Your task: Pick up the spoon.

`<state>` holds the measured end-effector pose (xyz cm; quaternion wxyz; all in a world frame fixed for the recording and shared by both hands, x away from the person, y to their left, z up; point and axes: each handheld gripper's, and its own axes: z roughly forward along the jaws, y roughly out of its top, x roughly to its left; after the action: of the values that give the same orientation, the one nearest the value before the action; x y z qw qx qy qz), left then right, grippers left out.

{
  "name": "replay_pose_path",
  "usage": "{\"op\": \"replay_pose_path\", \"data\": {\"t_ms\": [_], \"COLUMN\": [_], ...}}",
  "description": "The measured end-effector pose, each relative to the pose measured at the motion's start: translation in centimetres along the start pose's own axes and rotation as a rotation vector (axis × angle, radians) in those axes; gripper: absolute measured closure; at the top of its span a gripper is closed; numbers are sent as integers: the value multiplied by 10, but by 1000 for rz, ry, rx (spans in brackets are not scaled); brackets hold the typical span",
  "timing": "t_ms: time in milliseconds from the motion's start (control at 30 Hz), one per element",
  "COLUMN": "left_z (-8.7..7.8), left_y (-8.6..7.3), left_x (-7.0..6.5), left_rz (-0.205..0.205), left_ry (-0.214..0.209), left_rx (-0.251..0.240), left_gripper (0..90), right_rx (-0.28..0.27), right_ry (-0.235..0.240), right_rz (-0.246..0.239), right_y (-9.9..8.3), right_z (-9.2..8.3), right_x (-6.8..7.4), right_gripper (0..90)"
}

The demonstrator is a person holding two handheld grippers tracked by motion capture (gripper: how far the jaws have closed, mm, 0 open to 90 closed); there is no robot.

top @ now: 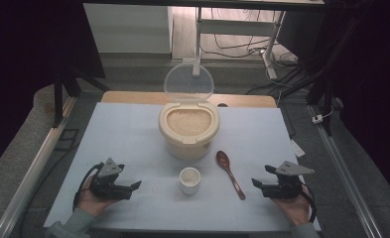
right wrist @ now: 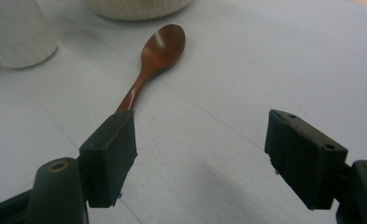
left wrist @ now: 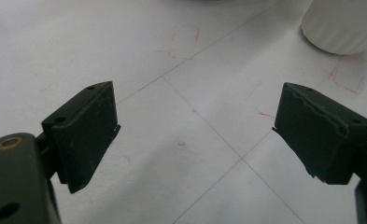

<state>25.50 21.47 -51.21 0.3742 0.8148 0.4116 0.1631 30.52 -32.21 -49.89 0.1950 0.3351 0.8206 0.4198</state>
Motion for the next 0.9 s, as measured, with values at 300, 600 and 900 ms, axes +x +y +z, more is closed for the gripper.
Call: {"op": "replay_pose_path", "data": {"t_ms": [300, 600, 900], "left_z": [1, -3, 0], "left_y": [0, -1, -2], "left_x": [0, 1, 1], "left_rz": [0, -18, -17], "left_ry": [-1, 1, -4], "left_rx": [-3, -14, -2], "left_gripper": [130, 129, 129], "right_rx": [-8, -17, 105], "right_ry": [-1, -7, -37], "right_rz": [4, 8, 23], "right_y": [1, 12, 42], "right_z": [-3, -8, -12], "right_x": [1, 10, 26], "right_gripper": [248, 247, 285]}}
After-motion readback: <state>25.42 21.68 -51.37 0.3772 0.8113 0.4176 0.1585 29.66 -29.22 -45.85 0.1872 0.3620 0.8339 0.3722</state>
